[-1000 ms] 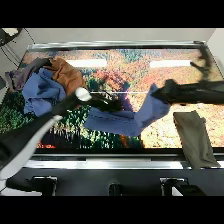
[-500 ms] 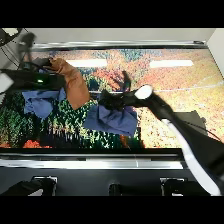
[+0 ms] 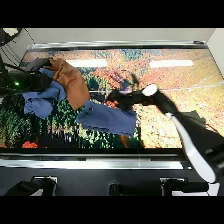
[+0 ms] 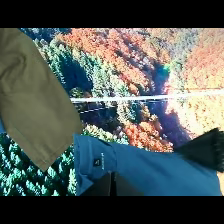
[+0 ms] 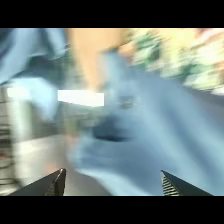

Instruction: Fold the shirts.

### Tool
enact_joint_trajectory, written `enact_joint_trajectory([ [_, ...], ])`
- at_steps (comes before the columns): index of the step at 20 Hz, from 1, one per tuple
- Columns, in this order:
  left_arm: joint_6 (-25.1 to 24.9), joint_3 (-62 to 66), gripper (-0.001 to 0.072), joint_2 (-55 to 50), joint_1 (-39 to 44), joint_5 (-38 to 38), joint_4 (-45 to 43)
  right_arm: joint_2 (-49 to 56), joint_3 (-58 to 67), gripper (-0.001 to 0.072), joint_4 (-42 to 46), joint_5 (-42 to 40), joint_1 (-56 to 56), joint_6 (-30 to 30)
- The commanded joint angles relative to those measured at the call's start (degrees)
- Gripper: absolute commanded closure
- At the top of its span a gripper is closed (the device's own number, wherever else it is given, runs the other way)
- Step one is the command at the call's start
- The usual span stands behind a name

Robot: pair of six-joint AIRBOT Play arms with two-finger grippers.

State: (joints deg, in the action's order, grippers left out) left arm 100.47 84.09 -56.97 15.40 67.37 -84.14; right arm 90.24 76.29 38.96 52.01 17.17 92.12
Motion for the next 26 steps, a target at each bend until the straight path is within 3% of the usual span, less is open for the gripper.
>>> enact_joint_trajectory([
  [1,-0.1,-1.6,0.0686,0.3,0.0,0.1,-1.0,-3.9,-0.8,0.0034,25.0,19.1,-11.2,7.5],
  [3,-0.1,-2.7,0.0686,0.3,0.0,0.1,-1.0,-3.8,-6.0,0.0038,27.5,23.0,-15.1,8.2],
  [6,0.1,-3.9,0.0686,0.3,0.0,0.2,-0.3,-3.1,-15.7,0.0043,16.6,13.9,-15.1,5.1],
  [8,0.1,-3.9,0.0686,0.4,0.0,0.2,1.0,-1.7,-18.5,0.0104,6.7,8.4,-14.1,0.6],
  [12,0.1,-3.9,0.0686,0.4,0.2,0.2,2.1,1.9,-18.6,0.0121,-0.1,3.3,-10.8,-0.7],
  [13,0.1,-3.9,0.0686,0.4,0.2,0.2,2.0,2.5,-18.6,0.0236,-1.7,3.8,-10.0,-1.2],
  [15,0.1,-3.9,0.0686,0.4,0.2,0.1,2.0,2.4,-17.5,0.0678,-4.5,6.4,-9.4,-7.5],
  [17,0.1,-3.9,0.0686,0.3,0.2,0.1,2.0,1.2,-13.6,0.0673,-4.6,11.3,-11.3,-12.5],
  [19,0.1,-3.9,0.0686,0.3,0.2,0.1,2.0,-1.5,-8.0,0.0673,-3.5,15.3,-15.1,-12.6],
  [26,-0.1,-4.6,0.0686,0.3,0.1,-0.2,1.4,-15.3,9.7,0.0673,11.6,21.8,-38.6,0.2],
])
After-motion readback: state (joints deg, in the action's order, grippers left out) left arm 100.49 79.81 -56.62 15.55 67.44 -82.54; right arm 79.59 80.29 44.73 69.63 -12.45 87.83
